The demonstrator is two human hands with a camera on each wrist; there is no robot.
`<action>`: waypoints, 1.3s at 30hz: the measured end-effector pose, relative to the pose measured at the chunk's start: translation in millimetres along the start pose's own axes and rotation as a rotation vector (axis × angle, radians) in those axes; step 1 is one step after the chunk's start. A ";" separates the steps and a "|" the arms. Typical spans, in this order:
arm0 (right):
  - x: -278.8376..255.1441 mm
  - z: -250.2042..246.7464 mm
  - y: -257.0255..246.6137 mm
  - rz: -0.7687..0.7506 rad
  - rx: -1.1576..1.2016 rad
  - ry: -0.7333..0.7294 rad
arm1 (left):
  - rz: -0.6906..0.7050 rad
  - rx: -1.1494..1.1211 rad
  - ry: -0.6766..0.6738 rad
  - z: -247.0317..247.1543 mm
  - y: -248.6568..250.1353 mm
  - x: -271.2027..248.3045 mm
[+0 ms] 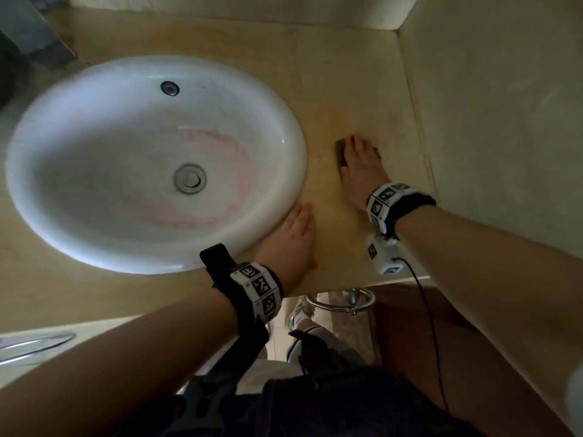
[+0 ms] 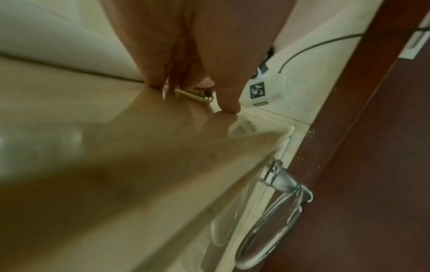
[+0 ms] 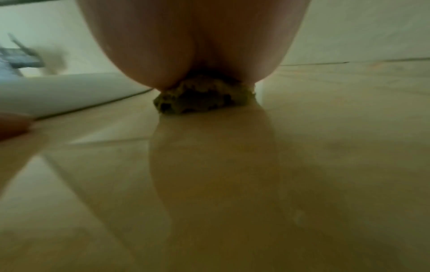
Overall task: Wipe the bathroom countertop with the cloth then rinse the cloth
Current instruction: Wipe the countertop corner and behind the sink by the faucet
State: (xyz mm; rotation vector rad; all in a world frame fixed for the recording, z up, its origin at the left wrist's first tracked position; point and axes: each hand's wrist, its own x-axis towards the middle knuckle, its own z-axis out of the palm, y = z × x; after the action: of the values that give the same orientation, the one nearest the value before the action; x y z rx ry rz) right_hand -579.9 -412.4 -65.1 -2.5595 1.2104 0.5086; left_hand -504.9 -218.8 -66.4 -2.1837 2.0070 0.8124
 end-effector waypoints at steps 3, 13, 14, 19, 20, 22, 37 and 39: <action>-4.5 9.1 -36.7 -0.118 -0.021 0.012 | 0.017 0.014 0.030 11.9 -3.7 -14.6; -71.1 26.5 -17.4 -0.199 0.131 0.142 | 0.006 -0.115 0.029 37.6 -14.1 -47.3; -70.4 26.7 -19.7 -0.201 0.097 0.145 | -0.005 -0.136 0.040 37.3 -13.2 -49.4; -85.9 52.5 -63.9 -0.350 -0.076 0.109 | -0.109 -0.363 0.207 38.6 -9.6 -66.5; -93.1 65.6 -73.6 -0.363 -0.081 0.104 | -0.130 -0.404 0.267 38.9 -8.5 -69.1; -109.1 92.5 -90.9 -0.362 -0.128 0.072 | -0.138 -0.439 0.352 40.1 -5.2 -72.5; -140.9 79.3 13.6 0.197 0.043 0.262 | -0.068 -0.096 0.212 34.3 -7.3 -71.5; -147.8 95.7 -45.3 -0.038 -0.028 0.258 | -0.045 -0.070 0.205 33.6 -9.4 -69.9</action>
State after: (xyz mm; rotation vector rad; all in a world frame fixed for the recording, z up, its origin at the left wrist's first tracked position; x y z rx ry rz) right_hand -650.8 -246.2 -85.6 -2.7307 1.2386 0.1914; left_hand -507.9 -140.8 -68.8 -2.4327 2.0369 0.6891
